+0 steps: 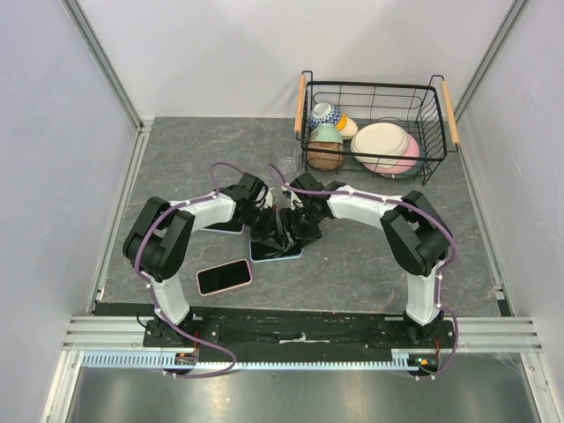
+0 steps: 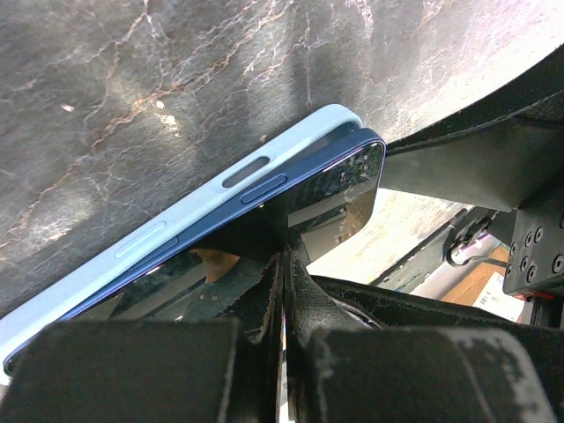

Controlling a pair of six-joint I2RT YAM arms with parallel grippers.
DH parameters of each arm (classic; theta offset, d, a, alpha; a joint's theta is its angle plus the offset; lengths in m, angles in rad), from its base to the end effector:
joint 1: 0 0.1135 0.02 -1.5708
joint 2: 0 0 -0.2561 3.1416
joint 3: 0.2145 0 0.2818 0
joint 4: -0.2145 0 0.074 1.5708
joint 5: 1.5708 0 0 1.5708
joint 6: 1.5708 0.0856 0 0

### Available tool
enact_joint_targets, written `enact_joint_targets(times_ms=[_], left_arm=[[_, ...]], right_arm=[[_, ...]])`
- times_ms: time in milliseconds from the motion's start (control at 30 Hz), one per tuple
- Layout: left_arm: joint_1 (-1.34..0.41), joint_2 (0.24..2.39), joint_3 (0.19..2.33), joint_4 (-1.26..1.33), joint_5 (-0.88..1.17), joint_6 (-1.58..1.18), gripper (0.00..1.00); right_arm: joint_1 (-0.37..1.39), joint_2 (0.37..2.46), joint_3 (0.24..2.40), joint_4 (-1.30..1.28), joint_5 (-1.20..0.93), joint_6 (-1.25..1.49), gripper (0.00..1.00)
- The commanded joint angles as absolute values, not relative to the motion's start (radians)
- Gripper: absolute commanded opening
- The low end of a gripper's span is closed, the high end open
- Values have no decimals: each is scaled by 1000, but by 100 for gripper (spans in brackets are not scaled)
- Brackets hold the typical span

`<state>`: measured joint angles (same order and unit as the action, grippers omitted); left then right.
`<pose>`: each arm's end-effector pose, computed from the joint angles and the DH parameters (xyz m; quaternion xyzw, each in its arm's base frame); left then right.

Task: Put the phone into the phone case

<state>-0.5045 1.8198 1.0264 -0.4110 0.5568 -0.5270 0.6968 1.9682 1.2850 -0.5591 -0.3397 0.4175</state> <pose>0.3034 -0.2192 0.0706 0.0394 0.9459 -0.3215 0.0191 0.3041 0.2917 0.0759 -0.1627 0.9590 0.2268 0.0486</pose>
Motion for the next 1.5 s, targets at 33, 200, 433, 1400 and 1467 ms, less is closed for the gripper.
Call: enact_joint_targets(times_ms=[33,200,433,1400,1467], left_arm=[[-506,1911,969,-440,333,-503,2],[-506,1910,976,-456,331,-491,2],[-506,1905,976,-469,325,-483,2],[-509,1862,988,-456,374,-440,2],[-511,1859,989,-439,397,-434,2]], right_arm=[[687,2068,1206,-701,9,307,68],[689,2042,1223,-712,-75,310,69],[689,1993,1272,-744,-101,308,71],[426,1608,970,-177,-791,535,72],[425,1609,913,-68,-816,581,70]])
